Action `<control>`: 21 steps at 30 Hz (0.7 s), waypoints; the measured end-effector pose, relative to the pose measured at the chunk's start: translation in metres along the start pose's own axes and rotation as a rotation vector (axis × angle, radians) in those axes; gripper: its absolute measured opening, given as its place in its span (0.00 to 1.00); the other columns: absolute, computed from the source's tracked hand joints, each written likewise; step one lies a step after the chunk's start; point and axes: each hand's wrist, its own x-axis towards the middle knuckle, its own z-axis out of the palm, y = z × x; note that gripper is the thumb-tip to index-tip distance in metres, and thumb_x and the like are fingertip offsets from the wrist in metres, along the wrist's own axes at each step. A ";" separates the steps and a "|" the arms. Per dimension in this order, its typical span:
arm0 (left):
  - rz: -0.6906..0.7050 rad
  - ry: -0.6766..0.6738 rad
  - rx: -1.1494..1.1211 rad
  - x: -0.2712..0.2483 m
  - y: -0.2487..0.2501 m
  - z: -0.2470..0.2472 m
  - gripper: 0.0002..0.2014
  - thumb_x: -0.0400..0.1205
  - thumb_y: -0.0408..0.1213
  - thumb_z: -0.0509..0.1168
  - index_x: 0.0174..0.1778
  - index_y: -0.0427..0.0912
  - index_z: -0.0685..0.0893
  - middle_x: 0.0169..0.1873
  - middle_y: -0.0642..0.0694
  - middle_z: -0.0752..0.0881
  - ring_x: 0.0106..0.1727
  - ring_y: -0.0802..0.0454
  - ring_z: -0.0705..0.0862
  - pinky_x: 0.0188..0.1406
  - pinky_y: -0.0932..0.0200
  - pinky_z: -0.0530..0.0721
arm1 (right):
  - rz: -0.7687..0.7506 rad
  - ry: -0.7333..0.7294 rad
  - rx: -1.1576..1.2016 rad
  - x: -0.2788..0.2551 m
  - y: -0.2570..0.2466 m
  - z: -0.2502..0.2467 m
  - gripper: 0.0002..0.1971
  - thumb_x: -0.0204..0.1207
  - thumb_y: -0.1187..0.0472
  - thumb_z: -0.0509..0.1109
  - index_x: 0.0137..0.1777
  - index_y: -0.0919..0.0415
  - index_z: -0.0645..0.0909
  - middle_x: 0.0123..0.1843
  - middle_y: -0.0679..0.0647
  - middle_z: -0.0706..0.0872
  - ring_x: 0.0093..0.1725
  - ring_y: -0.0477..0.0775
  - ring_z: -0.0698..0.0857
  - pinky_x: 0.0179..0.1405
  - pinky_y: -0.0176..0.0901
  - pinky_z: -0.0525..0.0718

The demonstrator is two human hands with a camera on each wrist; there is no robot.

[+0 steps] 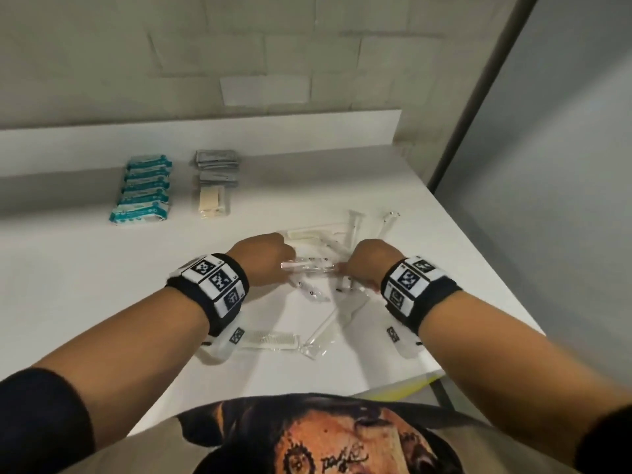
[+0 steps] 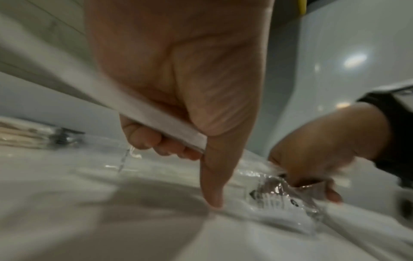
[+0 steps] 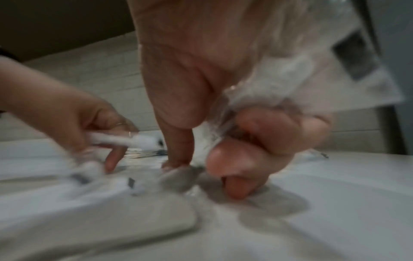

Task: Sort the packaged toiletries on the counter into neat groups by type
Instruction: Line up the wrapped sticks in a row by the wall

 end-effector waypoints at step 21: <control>-0.348 0.193 -0.402 0.067 0.034 -0.029 0.19 0.78 0.54 0.69 0.50 0.42 0.76 0.54 0.41 0.80 0.50 0.45 0.79 0.44 0.55 0.74 | -0.303 0.188 -0.018 0.074 0.087 -0.060 0.30 0.68 0.62 0.76 0.70 0.50 0.72 0.58 0.54 0.86 0.52 0.57 0.84 0.48 0.45 0.82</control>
